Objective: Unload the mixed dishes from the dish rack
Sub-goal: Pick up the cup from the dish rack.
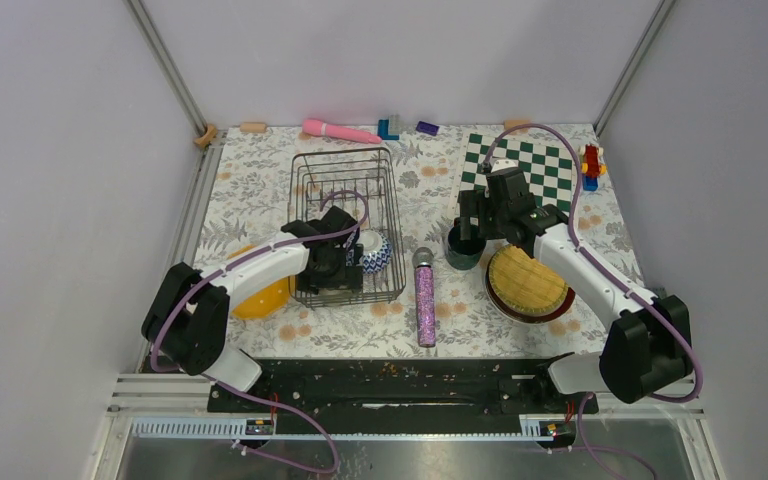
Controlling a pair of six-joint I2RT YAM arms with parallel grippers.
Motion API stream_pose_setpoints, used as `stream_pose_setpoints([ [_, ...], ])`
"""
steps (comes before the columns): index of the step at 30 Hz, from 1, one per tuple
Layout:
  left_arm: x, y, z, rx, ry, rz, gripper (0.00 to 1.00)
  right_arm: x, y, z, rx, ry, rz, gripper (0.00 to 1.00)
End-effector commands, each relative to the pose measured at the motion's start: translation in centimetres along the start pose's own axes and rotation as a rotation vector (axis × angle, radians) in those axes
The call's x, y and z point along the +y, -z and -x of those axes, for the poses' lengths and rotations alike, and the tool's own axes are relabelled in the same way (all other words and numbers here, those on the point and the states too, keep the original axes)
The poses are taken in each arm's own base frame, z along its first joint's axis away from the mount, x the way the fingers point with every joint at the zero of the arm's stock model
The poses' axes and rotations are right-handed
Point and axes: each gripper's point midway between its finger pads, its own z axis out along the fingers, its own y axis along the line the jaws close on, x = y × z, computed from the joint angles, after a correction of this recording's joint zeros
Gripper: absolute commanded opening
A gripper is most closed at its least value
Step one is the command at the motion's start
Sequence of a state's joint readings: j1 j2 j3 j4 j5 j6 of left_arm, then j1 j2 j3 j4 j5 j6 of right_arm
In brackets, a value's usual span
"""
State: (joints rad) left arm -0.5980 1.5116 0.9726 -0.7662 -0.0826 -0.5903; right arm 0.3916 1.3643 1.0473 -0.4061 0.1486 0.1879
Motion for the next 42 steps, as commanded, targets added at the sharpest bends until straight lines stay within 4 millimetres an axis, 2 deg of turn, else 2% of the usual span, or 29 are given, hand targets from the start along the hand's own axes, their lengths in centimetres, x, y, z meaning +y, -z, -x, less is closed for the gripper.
stream_pose_setpoints([
  [1,-0.2,0.5,0.9,-0.038,-0.019,-0.004,0.97,-0.3,-0.2,0.8,-0.026,-0.003,-0.02,1.0],
  [9,-1.6,-0.2,1.8,-0.039,-0.04,-0.048,0.85,-0.4,-0.4,0.7,-0.021,0.002,-0.026,1.0],
  [13,-1.6,-0.4,1.9,-0.038,-0.045,-0.045,0.7,-0.5,-0.4,0.7,-0.022,0.001,-0.03,1.0],
  [19,-1.5,-0.5,1.6,-0.028,-0.047,-0.04,0.64,-0.5,-0.4,0.7,-0.021,0.001,-0.032,1.0],
  [23,-1.0,-0.7,1.6,-0.027,-0.043,-0.008,0.51,-0.6,-0.5,0.6,-0.02,0.001,-0.037,1.0],
  [27,-1.2,-0.7,2.0,-0.037,-0.029,-0.008,0.43,-0.6,-0.4,0.6,-0.02,0.002,-0.037,0.99],
  [31,-1.3,-0.2,2.4,-0.06,-0.024,-0.015,0.38,-0.8,-0.3,0.7,-0.026,0.002,-0.042,1.0],
  [37,-1.1,1.8,3.4,-0.137,-0.018,-0.038,0.36,-0.6,0.0,0.8,-0.032,-0.002,-0.03,1.0],
  [42,-1.1,2.7,3.7,-0.174,-0.008,-0.048,0.35,-0.3,0.1,0.9,-0.035,-0.005,-0.013,1.0],
])
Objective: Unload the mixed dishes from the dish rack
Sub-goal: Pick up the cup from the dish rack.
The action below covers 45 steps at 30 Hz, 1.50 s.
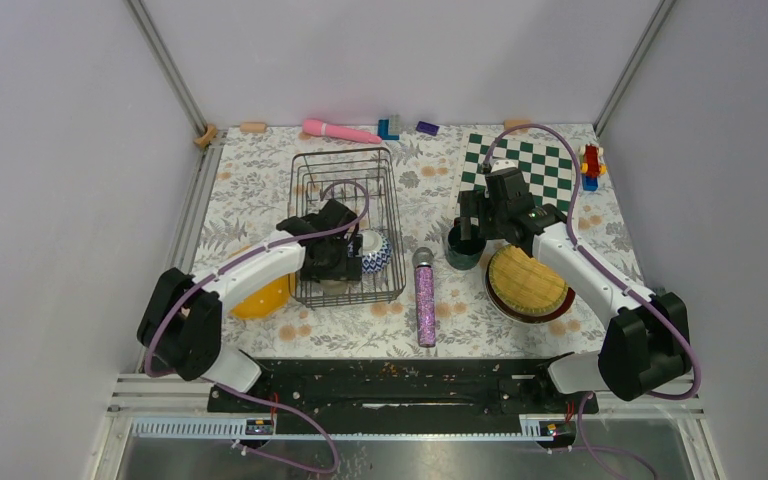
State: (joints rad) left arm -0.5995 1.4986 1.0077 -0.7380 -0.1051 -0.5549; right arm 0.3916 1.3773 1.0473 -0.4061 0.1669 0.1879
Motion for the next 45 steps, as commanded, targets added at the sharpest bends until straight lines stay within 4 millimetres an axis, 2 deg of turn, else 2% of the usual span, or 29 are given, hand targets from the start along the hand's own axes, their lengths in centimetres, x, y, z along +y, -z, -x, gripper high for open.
stream_pose_setpoints([
  [1,-0.3,1.9,1.9,-0.106,0.024,-0.025,0.34,0.1,0.6,1.2,-0.045,-0.008,0.014,1.0],
  [6,-0.3,3.1,2.6,-0.161,0.028,-0.046,0.33,0.7,1.2,1.3,-0.054,-0.013,0.05,1.0],
  [9,-0.5,4.7,4.0,-0.243,0.03,-0.072,0.33,1.5,2.0,1.8,-0.074,-0.038,0.097,1.0],
  [12,-0.8,7.3,6.4,-0.36,0.037,-0.093,0.33,3.0,3.4,2.7,-0.121,-0.082,0.191,0.99],
  [15,-2.0,10.7,8.9,-0.499,0.018,-0.185,0.33,5.4,5.3,3.7,-0.178,-0.128,0.342,0.99],
  [20,-4.7,15.4,10.6,-0.663,-0.073,-0.379,0.33,9.9,9.1,4.9,-0.247,-0.216,0.649,0.99],
  [27,-8.1,20.6,10.4,-0.872,-0.238,-0.659,0.33,15.1,15.7,9.4,-0.315,-0.407,1.092,0.92],
  [31,-9.2,22.7,9.8,-0.946,-0.317,-0.759,0.33,18.1,18.0,10.2,-0.264,-0.42,1.246,0.91],
  [34,-9.7,23.3,9.5,-0.958,-0.356,-0.794,0.32,20.1,18.7,10.4,-0.195,-0.451,1.299,0.86],
  [39,-10.7,24.3,8.7,-0.98,-0.427,-0.873,0.32,21.4,18.0,10.6,-0.151,-0.528,1.319,0.83],
  [45,-11.3,24.9,8.2,-0.994,-0.485,-0.917,0.32,23.3,19.4,9.5,-0.071,-0.494,1.413,0.79],
])
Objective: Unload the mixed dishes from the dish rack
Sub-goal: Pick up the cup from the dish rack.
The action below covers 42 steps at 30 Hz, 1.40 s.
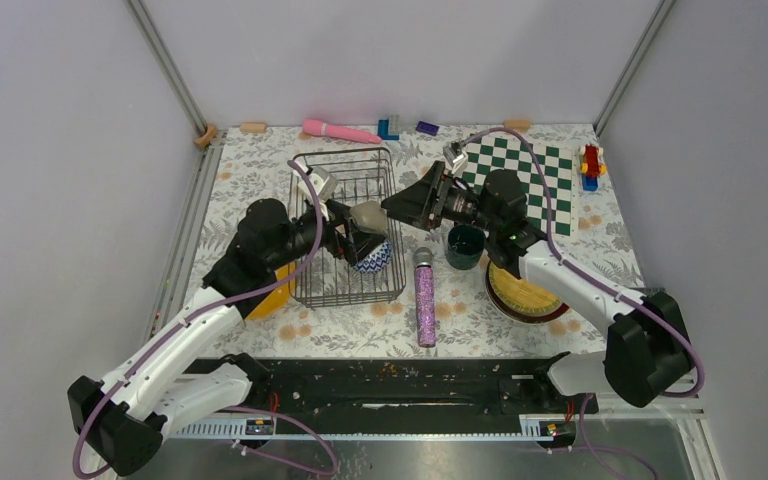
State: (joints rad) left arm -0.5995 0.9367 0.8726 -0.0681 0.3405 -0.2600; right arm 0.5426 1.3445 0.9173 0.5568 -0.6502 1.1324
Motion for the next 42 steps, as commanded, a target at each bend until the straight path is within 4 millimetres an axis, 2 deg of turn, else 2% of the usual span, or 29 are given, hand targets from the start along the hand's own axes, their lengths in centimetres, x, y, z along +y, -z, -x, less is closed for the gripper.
stream_pose_setpoints([
  [1,-2.7,0.4,3.2,-0.126,-0.098,-0.139,0.32,4.8,-0.4,-0.7,0.056,0.017,0.158,0.78],
  [5,-3.1,0.3,3.3,-0.135,-0.113,-0.165,0.32,5.9,-0.2,-1.7,0.095,0.001,0.223,0.75],
  [10,-3.6,0.2,3.5,-0.148,-0.13,-0.198,0.32,6.9,0.0,-2.9,0.145,-0.003,0.262,0.65],
  [16,-4.0,0.2,3.7,-0.156,-0.134,-0.222,0.32,7.2,0.2,-3.4,0.165,-0.007,0.274,0.54],
  [21,-4.0,0.2,3.6,-0.155,-0.132,-0.227,0.33,7.8,0.3,-3.5,0.171,-0.01,0.307,0.38],
  [28,-4.0,0.1,3.5,-0.156,-0.135,-0.228,0.4,9.3,0.4,-3.5,0.184,-0.019,0.393,0.08],
  [29,-4.0,0.1,3.4,-0.155,-0.136,-0.228,0.42,9.5,0.5,-3.5,0.185,-0.019,0.402,0.01],
  [30,-4.0,0.1,3.4,-0.155,-0.136,-0.228,0.47,9.7,0.5,-3.5,0.184,-0.017,0.411,0.0],
  [31,-4.0,0.1,3.4,-0.155,-0.137,-0.226,0.56,9.8,0.6,-3.4,0.18,-0.017,0.418,0.0],
  [33,-3.7,0.2,3.3,-0.155,-0.132,-0.208,0.88,10.2,0.7,-3.4,0.175,-0.007,0.428,0.0],
  [34,-3.5,0.3,3.3,-0.157,-0.13,-0.198,0.97,10.3,0.7,-3.3,0.171,0.0,0.43,0.0],
  [38,-3.0,0.7,3.1,-0.16,-0.12,-0.159,0.99,10.2,0.7,-3.3,0.167,0.03,0.415,0.0],
  [42,-2.6,1.4,2.6,-0.151,-0.099,-0.124,0.99,8.7,0.4,-3.4,0.159,0.058,0.351,0.0],
])
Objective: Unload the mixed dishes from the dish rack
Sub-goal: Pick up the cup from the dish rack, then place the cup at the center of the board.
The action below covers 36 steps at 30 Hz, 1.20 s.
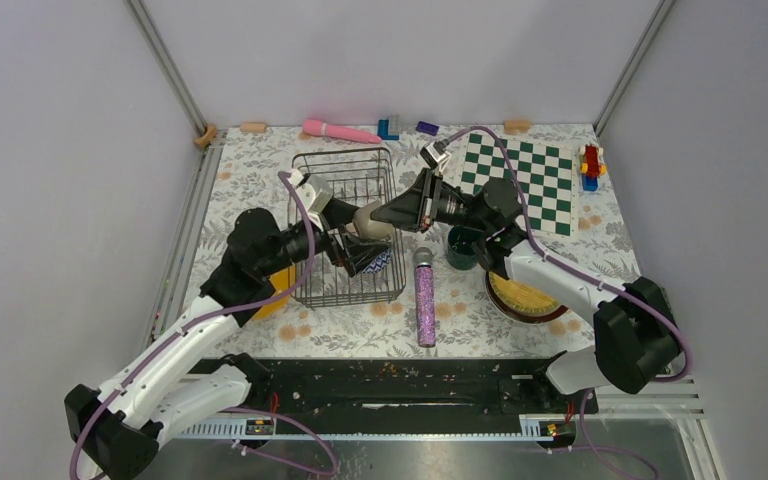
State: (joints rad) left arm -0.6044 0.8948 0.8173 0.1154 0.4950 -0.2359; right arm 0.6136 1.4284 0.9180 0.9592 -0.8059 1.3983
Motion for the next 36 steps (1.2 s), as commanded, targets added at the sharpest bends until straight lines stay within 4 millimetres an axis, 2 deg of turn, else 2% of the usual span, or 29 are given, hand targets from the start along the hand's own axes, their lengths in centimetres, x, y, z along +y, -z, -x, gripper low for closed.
stream_pose_setpoints([
  [1,0.9,1.0,0.5,-0.029,-0.004,0.081,0.99,2.1,0.2,-0.6,0.018,0.125,0.025,0.0],
  [4,1.6,1.7,-0.7,-0.01,0.021,0.131,0.99,0.6,0.8,-0.3,-0.01,0.174,-0.06,0.0],
  [7,2.5,2.5,-1.1,-0.027,0.047,0.202,0.99,-1.8,2.0,0.3,-0.062,0.255,-0.225,0.0],
  [10,3.3,3.1,-1.6,-0.016,0.063,0.261,0.99,-4.5,4.6,1.4,-0.141,0.368,-0.448,0.0],
  [13,4.5,3.6,-2.5,0.004,0.092,0.339,0.99,-6.8,8.0,1.6,-0.178,0.422,-0.654,0.0],
  [17,5.9,3.9,-3.6,0.035,0.116,0.416,0.99,-9.8,12.4,0.6,-0.154,0.448,-0.891,0.0],
  [21,7.4,4.3,-3.7,0.051,0.138,0.512,0.99,-12.6,15.5,-1.0,-0.095,0.419,-1.047,0.0],
  [27,9.8,4.6,-4.6,0.112,0.175,0.656,0.99,-15.9,18.5,-3.6,0.001,0.345,-1.195,0.0],
  [32,11.0,4.2,-5.9,0.169,0.198,0.709,0.99,-18.8,20.4,-5.5,0.056,0.293,-1.296,0.0],
  [36,11.8,4.0,-6.9,0.198,0.231,0.731,0.99,-20.8,21.9,-5.7,0.043,0.295,-1.4,0.01],
])
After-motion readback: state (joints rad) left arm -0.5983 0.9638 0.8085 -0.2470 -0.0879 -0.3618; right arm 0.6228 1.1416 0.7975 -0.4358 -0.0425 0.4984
